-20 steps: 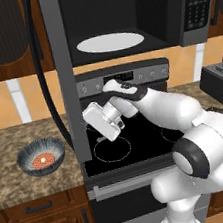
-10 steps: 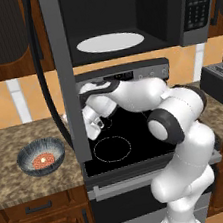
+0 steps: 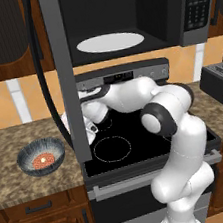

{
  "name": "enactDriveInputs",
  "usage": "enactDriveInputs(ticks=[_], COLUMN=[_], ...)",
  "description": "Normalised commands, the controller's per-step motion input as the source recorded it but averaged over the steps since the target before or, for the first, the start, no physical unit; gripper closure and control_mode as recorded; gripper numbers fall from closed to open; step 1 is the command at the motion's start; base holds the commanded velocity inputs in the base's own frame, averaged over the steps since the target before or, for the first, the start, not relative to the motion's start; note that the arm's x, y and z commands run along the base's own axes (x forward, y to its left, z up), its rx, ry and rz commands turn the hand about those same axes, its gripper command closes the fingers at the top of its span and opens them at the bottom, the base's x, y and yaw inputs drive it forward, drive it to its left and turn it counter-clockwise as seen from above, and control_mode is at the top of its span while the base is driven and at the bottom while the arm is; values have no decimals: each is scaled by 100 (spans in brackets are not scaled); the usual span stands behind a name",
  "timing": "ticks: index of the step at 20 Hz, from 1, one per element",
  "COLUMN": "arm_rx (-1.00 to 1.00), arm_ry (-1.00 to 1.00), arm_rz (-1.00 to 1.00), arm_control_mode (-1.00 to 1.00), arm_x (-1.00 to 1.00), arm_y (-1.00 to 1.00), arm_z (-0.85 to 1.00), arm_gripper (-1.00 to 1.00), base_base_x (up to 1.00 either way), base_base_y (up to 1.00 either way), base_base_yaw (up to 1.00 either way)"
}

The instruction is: Open the microwave, place the bowl with waffle inside the microwave, then close the microwave door and turn it on.

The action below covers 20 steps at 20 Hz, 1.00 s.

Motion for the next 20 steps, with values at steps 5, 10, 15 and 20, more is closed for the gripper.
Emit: enactDriveInputs(ticks=[5,10,15,20], arm_rx=[-6,-6,-12,-3], arm_ry=[2,0,3,1], arm_rz=[-1,-1,-3,0], arm_control_mode=[-100,-100,-100,-100], arm_x=[0,0,0,0], arm_y=[16,14,8,26], arm_z=[-9,-3,-29,-3], arm_gripper=[-100,-100,-100,-100], base_base_x=[0,0,0,0], base_base_y=[0,0,0,0], base_base_yaw=[0,0,0,0])
